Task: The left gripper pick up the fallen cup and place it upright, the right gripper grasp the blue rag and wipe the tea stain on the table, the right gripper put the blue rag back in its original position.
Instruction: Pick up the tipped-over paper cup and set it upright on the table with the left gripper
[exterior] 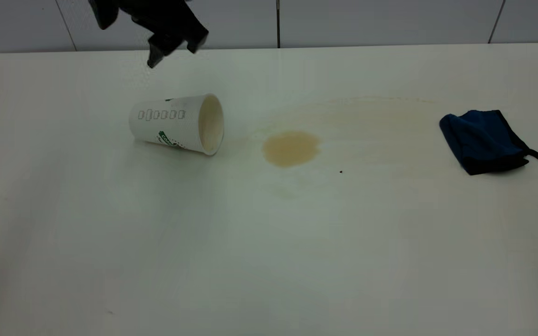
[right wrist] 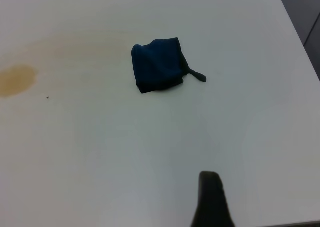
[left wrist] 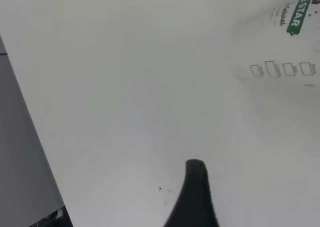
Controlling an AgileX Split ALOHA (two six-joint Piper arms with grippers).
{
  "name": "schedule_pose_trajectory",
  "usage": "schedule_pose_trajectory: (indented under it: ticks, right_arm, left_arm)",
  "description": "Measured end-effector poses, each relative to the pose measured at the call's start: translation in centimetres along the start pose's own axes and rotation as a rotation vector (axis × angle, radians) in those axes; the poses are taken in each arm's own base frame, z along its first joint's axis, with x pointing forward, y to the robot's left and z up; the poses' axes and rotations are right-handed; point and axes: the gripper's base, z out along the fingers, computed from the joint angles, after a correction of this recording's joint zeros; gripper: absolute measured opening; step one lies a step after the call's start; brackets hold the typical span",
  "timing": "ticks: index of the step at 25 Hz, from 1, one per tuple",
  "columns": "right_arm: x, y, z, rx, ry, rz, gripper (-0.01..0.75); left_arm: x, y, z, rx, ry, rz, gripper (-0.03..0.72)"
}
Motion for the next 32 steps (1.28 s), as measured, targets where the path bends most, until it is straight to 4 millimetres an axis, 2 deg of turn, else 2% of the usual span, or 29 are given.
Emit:
schedule_pose_trajectory:
  ticks: [5, 11, 21, 32]
  right_arm:
    - [0.0, 0.0, 0.0, 0.000, 0.000, 0.000, 0.580]
    - [0.0, 0.0, 0.0, 0.000, 0.000, 0.000, 0.580]
    - [0.0, 0.0, 0.0, 0.000, 0.000, 0.000, 0.580]
    - [0.0, 0.0, 0.0, 0.000, 0.000, 0.000, 0.580]
  left_arm:
    - [-1.2, -2.6, 2.0, 0.008, -0.001, 0.026, 0.698]
    - [-2.2, -4.7, 3.6, 0.036, -0.039, 0.048, 0.686]
    - [-3.8, -6.9, 6.4, 0.026, -0.073, 0.060, 0.675]
    - [-3.5, -8.1, 8.9, -0.031, -0.064, 0.091, 0.653]
